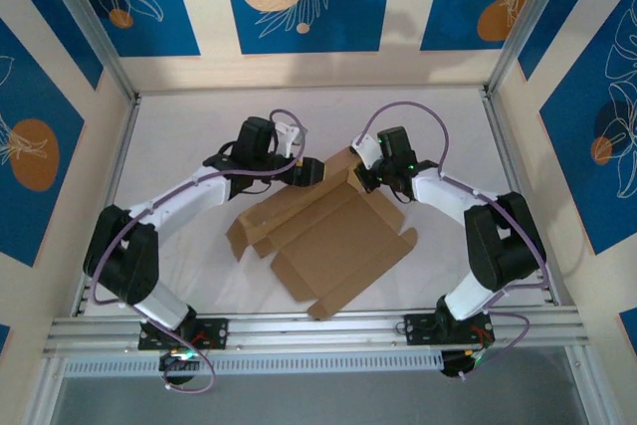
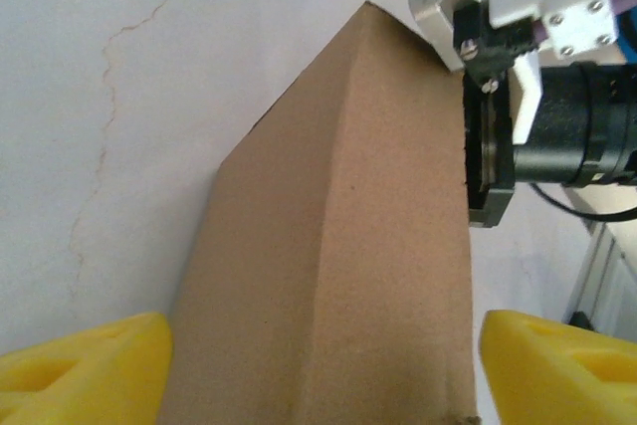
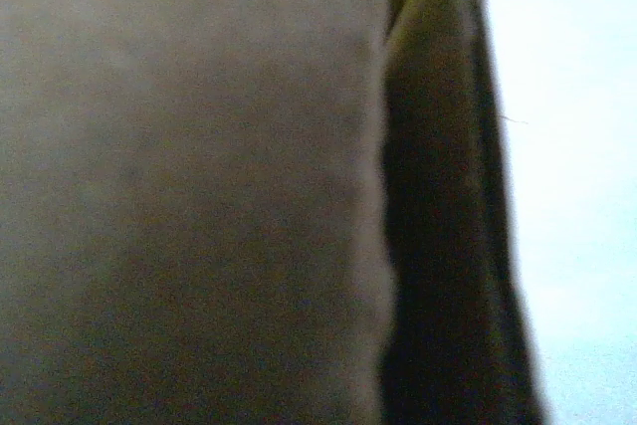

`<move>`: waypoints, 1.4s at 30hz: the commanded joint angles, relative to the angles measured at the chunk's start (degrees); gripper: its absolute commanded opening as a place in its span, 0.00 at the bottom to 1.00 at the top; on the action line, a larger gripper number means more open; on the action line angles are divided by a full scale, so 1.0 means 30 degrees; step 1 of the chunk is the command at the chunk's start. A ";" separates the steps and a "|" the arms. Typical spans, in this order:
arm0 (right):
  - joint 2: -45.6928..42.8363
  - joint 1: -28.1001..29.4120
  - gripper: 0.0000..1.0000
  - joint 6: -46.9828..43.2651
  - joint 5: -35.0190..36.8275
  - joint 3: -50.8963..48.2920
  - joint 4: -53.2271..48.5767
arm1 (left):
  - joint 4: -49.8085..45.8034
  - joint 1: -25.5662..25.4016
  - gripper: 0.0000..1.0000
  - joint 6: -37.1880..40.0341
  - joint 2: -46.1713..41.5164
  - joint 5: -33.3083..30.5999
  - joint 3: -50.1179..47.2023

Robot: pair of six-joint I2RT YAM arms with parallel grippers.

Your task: Fold the paper box

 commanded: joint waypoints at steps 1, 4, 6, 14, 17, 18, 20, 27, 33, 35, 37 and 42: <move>0.0421 0.0319 0.07 0.0783 -0.0485 0.0635 0.0658 | -0.0414 -0.0103 0.68 0.0910 0.1176 -0.0287 0.0704; 0.0768 0.0541 0.07 0.0878 -0.0414 0.0694 0.0807 | -0.0523 -0.0128 0.59 0.0875 0.1721 -0.0107 0.0853; 0.0969 0.0666 0.07 0.0943 -0.0171 0.0834 0.0755 | -0.0459 -0.0123 0.57 0.0876 0.1847 -0.0173 0.0826; 0.2424 0.2012 0.05 0.1884 0.3994 0.1989 0.0363 | 0.0102 -0.0122 0.50 -0.0085 0.2124 0.0526 0.0670; 0.2914 0.2713 0.02 0.2286 0.6605 0.2315 0.0313 | 0.0357 -0.0104 0.50 -0.0638 0.2222 0.0832 0.0691; 0.3056 0.2860 0.01 0.2496 0.7169 0.2453 0.0233 | 0.0475 -0.0112 0.50 -0.0846 0.2277 0.0935 0.0662; 0.3301 0.3042 0.00 0.3060 0.7937 0.2890 -0.0154 | 0.0739 -0.0118 0.50 -0.1175 0.2401 0.1095 0.0628; 0.3936 0.3282 0.00 0.6063 0.8408 0.3857 -0.1501 | 0.1406 -0.0122 0.48 -0.2248 0.2788 0.1469 0.0464; 0.4180 0.3520 0.00 0.8108 0.9042 0.3279 -0.0973 | 0.1519 -0.0118 0.48 -0.2601 0.2926 0.1407 0.0507; 0.4198 0.3557 0.00 0.8435 0.9337 0.3119 -0.0697 | 0.1619 -0.0124 0.48 -0.2757 0.2942 0.1392 0.0499; 0.4123 0.3568 0.01 0.8412 0.9180 0.2858 -0.0010 | 0.1641 -0.0146 0.48 -0.2771 0.2992 0.1352 0.0475; 0.3213 0.3045 0.17 0.6776 0.7257 0.1501 0.1842 | 0.0839 -0.0160 0.48 -0.2206 0.3174 0.1129 0.0828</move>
